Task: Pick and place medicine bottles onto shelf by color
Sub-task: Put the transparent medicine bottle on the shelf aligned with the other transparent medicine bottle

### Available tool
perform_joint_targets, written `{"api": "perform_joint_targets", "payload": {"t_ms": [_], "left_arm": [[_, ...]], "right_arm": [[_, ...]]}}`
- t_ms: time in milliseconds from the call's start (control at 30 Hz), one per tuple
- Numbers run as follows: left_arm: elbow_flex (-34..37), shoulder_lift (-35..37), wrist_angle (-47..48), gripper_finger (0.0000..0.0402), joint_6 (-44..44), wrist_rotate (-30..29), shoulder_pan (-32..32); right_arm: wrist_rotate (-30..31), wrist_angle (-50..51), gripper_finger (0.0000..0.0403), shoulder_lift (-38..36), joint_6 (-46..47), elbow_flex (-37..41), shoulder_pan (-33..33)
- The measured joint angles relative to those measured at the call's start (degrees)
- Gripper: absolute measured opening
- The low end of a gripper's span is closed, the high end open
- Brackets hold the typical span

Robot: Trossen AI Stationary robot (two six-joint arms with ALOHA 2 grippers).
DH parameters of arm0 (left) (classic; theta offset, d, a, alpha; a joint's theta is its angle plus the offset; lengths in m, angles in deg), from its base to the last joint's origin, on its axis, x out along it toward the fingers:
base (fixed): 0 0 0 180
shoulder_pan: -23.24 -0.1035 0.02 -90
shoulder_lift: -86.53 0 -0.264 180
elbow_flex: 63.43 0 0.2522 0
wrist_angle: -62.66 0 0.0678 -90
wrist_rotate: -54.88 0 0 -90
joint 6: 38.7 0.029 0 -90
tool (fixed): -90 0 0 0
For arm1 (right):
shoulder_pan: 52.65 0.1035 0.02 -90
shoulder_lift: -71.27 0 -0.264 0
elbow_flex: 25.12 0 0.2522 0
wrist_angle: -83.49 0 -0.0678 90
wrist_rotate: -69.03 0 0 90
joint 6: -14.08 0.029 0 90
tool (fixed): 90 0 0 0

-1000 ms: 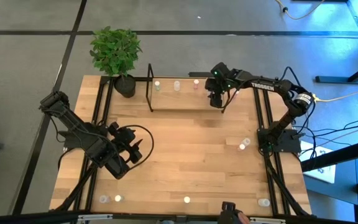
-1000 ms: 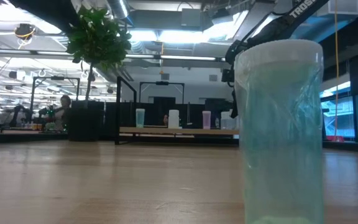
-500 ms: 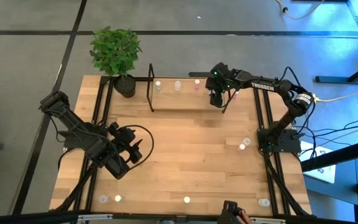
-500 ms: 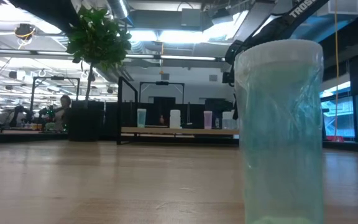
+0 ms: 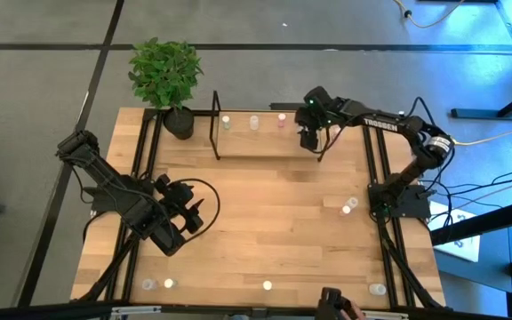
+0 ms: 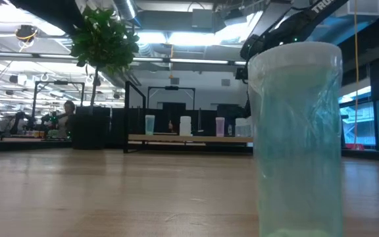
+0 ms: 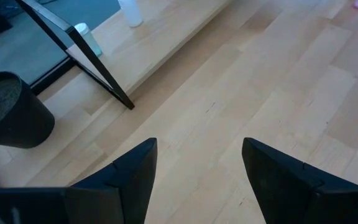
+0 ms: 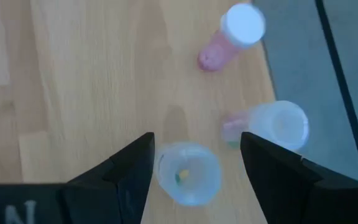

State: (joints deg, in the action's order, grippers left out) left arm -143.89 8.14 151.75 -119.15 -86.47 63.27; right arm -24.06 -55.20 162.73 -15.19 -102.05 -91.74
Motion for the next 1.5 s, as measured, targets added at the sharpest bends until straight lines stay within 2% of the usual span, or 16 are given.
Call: {"api": "perform_joint_targets", "payload": {"t_ms": [200,367,500,667,767,867,967,1100,1267,1500], "left_arm": [[0.0,0.0,0.0,0.0230,0.0,0.0,0.0],[0.0,0.0,0.0,0.0230,0.0,0.0,0.0],[0.0,0.0,0.0,0.0230,0.0,0.0,0.0],[0.0,0.0,0.0,0.0230,0.0,0.0,0.0],[0.0,0.0,0.1,0.0230,0.0,0.0,0.0],[0.0,0.0,0.1,0.0230,0.0,0.0,0.0],[0.0,0.0,0.1,0.0230,0.0,0.3,0.0],[0.0,0.0,0.1,0.0230,1.2,3.7,0.1],[0.0,0.0,0.0,0.0230,4.2,6.1,1.7],[0.0,0.0,-2.9,0.0230,4.5,11.7,7.3]], "right_arm": [[-0.7,0.1,0.0241,-3.4,0.7,0.0,0.6],[-6.0,0.2,0.0241,-7.1,1.5,0.0,3.7],[-10.6,0.7,0.0241,-10.8,2.1,0.0,8.4],[-11.0,1.4,0.0241,-15.8,1.9,-0.1,18.0],[-7.5,1.4,0.0241,-17.3,2.0,-0.1,25.8],[0.5,1.5,0.0241,-17.3,3.8,-0.1,34.3],[6.0,1.4,0.0241,-16.8,5.8,-0.1,41.6],[11.0,-0.7,0.0241,-16.8,11.2,-0.1,48.9],[11.9,-3.3,0.0241,-15.7,12.2,-0.1,54.8],[12.1,-11.6,0.0241,-10.8,13.1,-0.1,59.5]]}}
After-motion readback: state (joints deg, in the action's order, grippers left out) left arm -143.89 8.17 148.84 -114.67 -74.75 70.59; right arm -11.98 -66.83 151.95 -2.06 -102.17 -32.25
